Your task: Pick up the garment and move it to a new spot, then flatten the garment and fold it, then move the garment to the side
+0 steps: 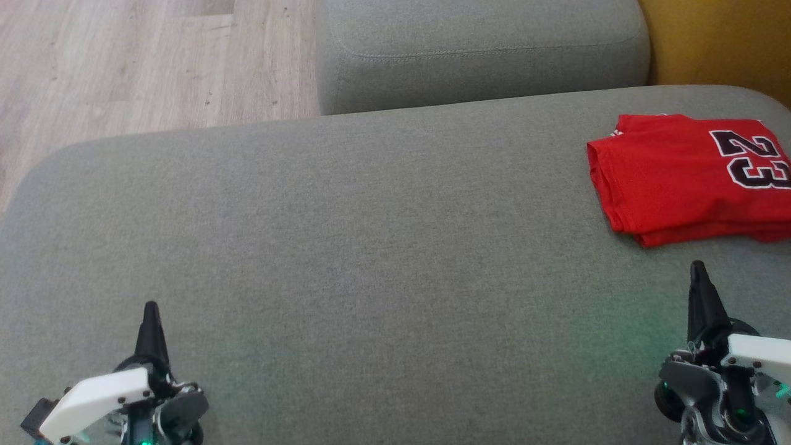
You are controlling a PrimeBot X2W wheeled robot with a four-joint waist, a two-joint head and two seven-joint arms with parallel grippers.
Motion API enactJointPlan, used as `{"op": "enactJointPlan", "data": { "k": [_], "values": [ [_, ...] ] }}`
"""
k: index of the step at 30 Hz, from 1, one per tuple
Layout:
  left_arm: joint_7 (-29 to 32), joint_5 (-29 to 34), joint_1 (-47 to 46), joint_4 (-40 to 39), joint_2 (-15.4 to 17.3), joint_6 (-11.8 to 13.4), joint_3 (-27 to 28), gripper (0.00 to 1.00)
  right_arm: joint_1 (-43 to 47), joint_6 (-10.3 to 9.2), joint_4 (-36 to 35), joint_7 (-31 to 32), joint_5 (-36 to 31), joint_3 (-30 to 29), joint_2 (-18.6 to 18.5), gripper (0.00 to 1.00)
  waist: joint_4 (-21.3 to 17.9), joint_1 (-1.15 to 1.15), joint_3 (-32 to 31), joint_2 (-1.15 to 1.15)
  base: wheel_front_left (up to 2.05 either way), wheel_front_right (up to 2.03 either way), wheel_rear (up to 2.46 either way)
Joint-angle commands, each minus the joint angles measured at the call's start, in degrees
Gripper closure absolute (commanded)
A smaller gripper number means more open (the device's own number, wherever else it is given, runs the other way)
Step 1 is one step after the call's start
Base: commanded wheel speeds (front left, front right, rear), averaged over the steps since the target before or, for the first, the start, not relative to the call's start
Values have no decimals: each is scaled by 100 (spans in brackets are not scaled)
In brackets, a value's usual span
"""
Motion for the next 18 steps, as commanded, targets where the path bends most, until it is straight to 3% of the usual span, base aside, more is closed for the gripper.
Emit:
{"op": "enactJointPlan", "data": {
  "k": [1, 18],
  "values": [
    [28, 87, -296, -159, 23, -37, 226, 100, -311, 45, -180, 26, -45, 112, -35, 100, 0, 0, 0, 0, 0, 0, 0],
    [33, 92, -297, -159, 18, -37, 232, 100, -311, 45, -180, 31, -50, 106, -31, 100, 0, 0, 0, 0, 0, 0, 0]
  ]
}}
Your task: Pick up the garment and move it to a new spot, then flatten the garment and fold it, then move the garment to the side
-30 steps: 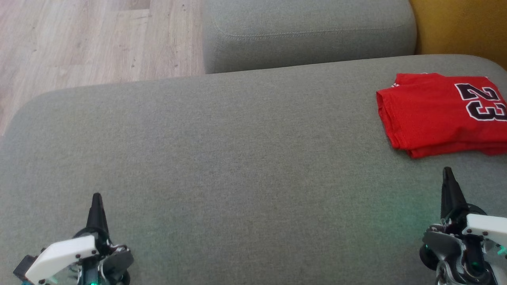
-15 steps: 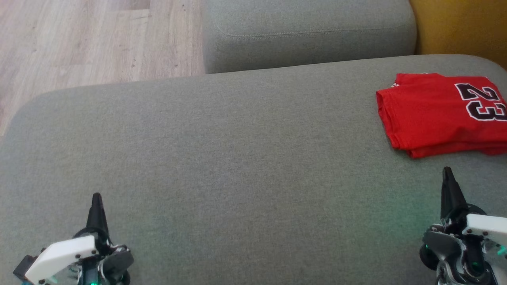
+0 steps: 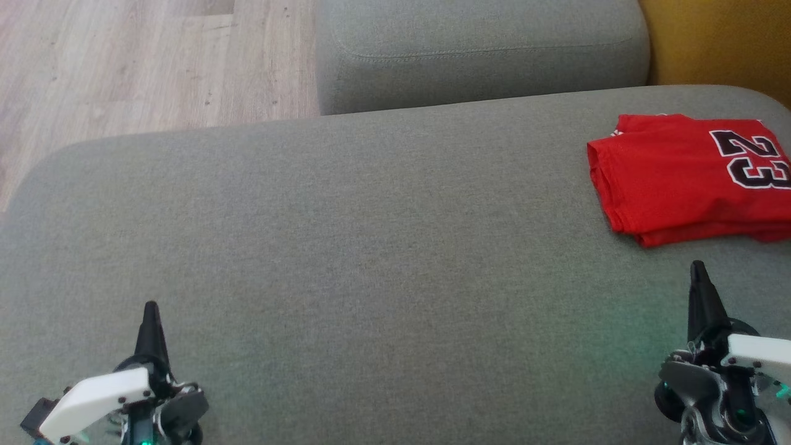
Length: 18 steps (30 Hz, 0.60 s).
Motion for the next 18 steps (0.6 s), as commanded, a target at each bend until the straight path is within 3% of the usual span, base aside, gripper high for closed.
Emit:
{"op": "enactJointPlan", "data": {
  "k": [1, 18],
  "values": [
    [34, 53, -297, -159, 21, -37, 226, 100, -312, 45, -180, 31, -42, 113, -34, 100, 0, 0, 0, 0, 0, 0, 0],
    [37, 57, -297, -159, 18, -37, 230, 100, -312, 45, -180, 35, -45, 109, -31, 100, 0, 0, 0, 0, 0, 0, 0]
  ]
}}
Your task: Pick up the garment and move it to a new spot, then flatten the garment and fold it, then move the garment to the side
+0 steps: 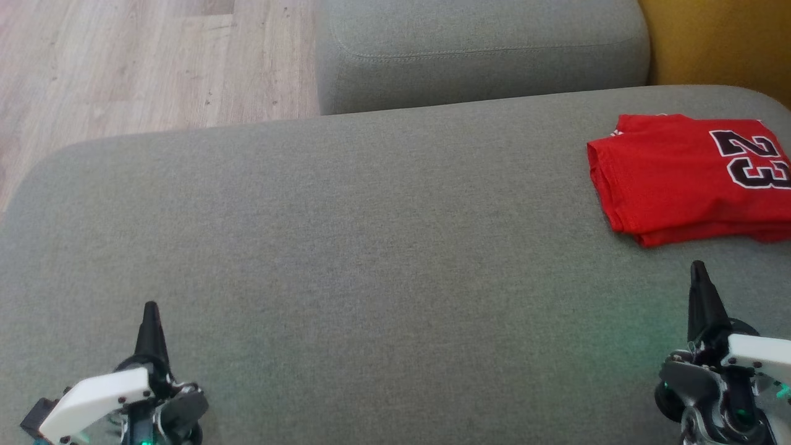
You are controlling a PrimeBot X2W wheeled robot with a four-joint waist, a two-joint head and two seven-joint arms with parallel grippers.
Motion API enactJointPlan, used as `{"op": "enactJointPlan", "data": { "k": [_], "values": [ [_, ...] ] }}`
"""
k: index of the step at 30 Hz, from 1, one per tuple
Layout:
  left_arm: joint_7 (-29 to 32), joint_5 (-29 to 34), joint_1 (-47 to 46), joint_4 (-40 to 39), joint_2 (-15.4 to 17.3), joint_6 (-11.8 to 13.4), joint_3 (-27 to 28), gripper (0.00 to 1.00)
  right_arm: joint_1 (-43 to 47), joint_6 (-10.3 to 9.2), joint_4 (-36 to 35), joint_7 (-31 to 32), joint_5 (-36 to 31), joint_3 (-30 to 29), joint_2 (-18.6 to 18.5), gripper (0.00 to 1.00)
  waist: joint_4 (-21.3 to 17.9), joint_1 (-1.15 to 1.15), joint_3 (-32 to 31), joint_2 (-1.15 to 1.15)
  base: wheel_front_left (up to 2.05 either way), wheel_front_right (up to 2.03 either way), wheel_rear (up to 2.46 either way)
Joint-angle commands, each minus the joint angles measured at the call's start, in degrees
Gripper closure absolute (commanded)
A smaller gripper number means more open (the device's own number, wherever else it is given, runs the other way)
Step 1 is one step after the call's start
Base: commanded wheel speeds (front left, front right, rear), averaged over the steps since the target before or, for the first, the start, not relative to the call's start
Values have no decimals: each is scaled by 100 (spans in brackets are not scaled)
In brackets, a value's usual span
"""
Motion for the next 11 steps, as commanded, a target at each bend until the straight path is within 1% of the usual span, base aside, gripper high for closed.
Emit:
{"op": "enactJointPlan", "data": {
  "k": [1, 11],
  "values": [
    [36, 56, -296, -159, 20, -37, 226, 100, -312, 45, -180, 34, -45, 114, -34, 100, 0, 0, 0, 0, 0, 0, 0],
    [38, 57, -297, -159, 19, -37, 228, 100, -312, 45, -179, 35, -47, 112, -33, 100, 0, 0, 0, 0, 0, 0, 0]
  ]
}}
